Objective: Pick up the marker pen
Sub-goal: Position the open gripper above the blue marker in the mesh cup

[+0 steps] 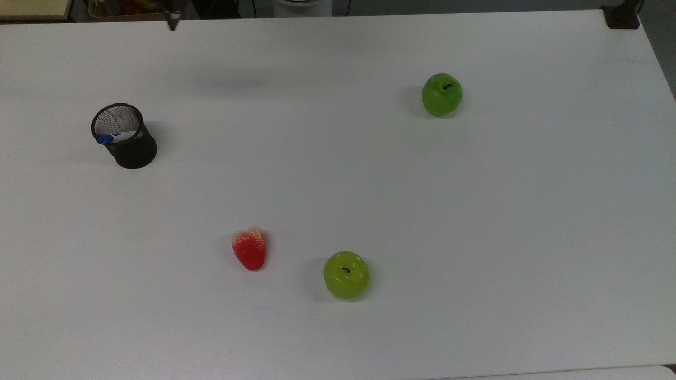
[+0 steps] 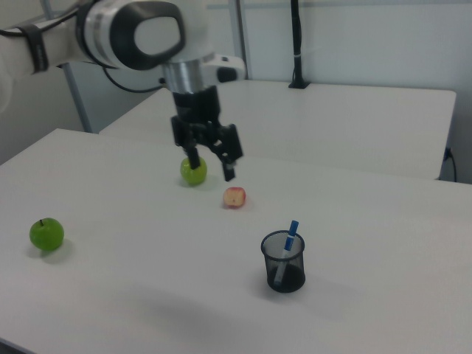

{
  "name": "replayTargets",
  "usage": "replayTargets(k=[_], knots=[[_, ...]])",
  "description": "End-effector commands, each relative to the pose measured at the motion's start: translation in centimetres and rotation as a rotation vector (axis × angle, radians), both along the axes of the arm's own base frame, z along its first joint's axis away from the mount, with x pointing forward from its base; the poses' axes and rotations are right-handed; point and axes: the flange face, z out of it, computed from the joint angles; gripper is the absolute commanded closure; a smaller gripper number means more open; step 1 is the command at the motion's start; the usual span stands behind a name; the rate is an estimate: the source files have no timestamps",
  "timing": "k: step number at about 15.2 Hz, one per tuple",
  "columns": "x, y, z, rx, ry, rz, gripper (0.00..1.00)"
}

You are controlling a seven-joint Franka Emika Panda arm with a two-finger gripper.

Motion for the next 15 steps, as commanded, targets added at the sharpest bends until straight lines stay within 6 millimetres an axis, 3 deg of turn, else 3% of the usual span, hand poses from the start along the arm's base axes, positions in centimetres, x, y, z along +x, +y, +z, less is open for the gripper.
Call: replayTargets(k=[1,7,15], knots=[[0.3,-4.1,-0.4,0.008,-0.052,-0.014,0.0],[3.3,-8.3,-5.4,-0.026,-0.132,-0.039,0.0],[6.9,-9.6,-12.0,-0.061,-0.204,-0.009,0.0]])
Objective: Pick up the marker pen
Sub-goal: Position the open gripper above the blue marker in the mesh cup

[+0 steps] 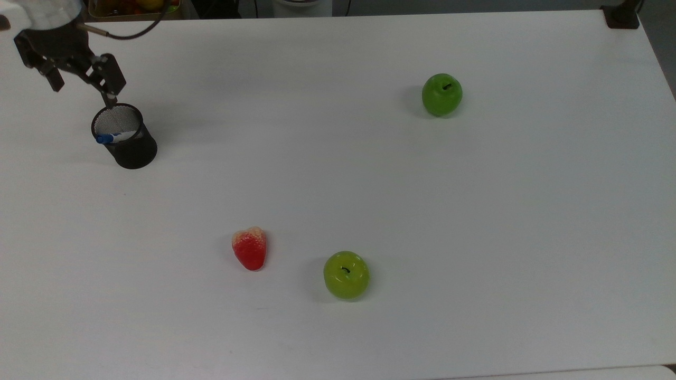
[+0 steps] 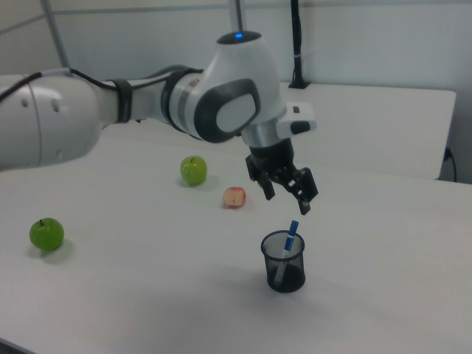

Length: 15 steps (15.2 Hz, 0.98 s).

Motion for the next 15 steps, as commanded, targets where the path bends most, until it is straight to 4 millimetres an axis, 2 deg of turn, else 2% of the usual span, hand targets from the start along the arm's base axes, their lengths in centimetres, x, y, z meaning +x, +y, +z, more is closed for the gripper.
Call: replayTargets(k=[1,4,9,11,15], knots=[[1.2,-0.3,-3.0,-0.043,-0.016,0.05,0.0],[1.9,-0.1,-5.4,-0.071,0.022,0.1,0.0],[2.1,0.3,-7.5,-0.06,0.055,0.179,0.0],[2.4,0.4,-7.5,-0.067,0.021,0.18,0.01],[2.5,0.5,-7.8,-0.062,0.015,0.173,0.21]])
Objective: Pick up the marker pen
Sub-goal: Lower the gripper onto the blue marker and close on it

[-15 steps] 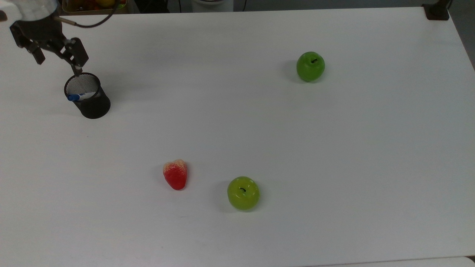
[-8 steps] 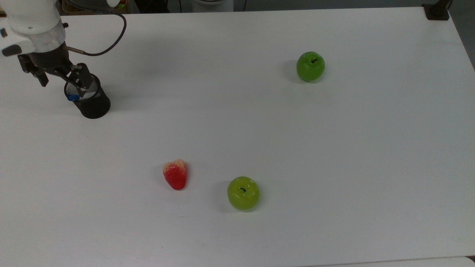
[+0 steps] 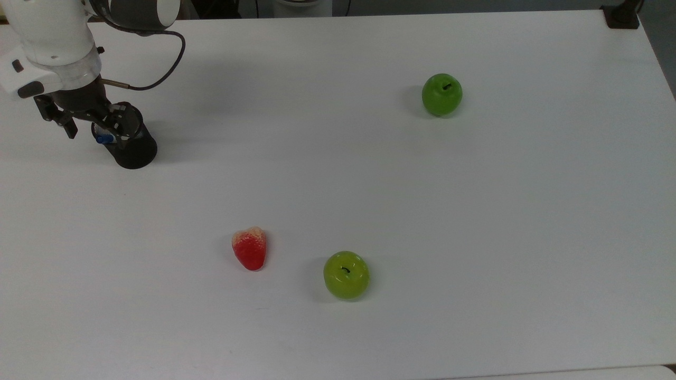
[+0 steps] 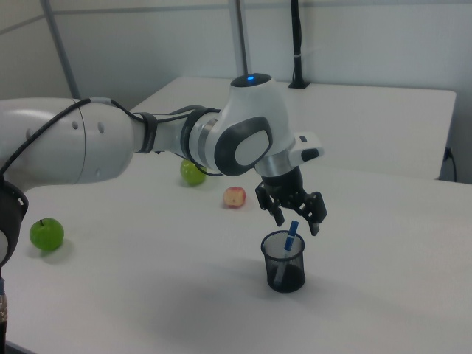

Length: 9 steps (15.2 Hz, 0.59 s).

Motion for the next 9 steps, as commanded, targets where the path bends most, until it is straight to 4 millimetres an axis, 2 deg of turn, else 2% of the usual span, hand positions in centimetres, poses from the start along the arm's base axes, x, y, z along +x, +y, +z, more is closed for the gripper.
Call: replayTargets(k=[1,5,9], knots=[[-0.17,0.48,-0.09,-0.005,-0.013,0.02,0.29],[-0.16,0.58,-0.12,-0.004,-0.01,0.02,0.57],[-0.18,0.69,0.06,-0.002,-0.011,0.017,0.75]])
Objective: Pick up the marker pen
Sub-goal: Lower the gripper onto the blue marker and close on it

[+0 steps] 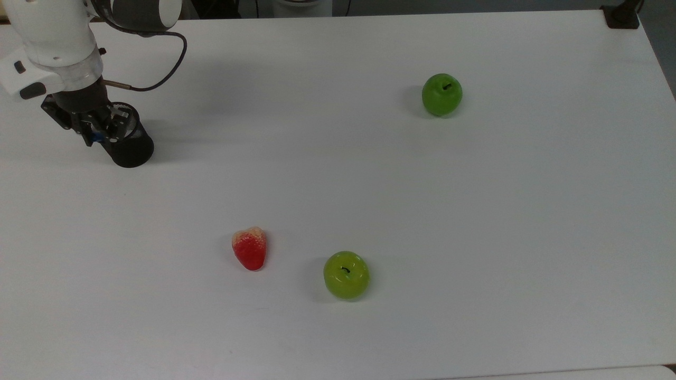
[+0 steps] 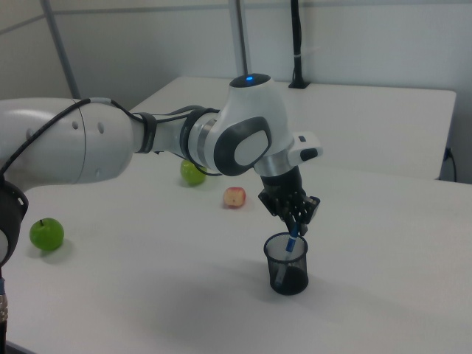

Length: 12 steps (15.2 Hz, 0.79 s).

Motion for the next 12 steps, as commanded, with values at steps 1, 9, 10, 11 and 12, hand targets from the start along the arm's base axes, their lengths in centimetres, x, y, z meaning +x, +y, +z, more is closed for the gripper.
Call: replayTargets(k=[1,9,10,11,12], knots=[[-0.3,0.4,0.1,-0.003,-0.007,0.013,0.8],[-0.3,0.5,0.9,-0.006,-0.017,0.013,0.95],[-0.3,0.5,1.2,-0.006,-0.022,0.013,0.95],[-0.3,0.5,1.5,-0.006,-0.025,0.01,0.95],[-0.4,0.4,2.3,-0.004,-0.038,0.007,0.95]])
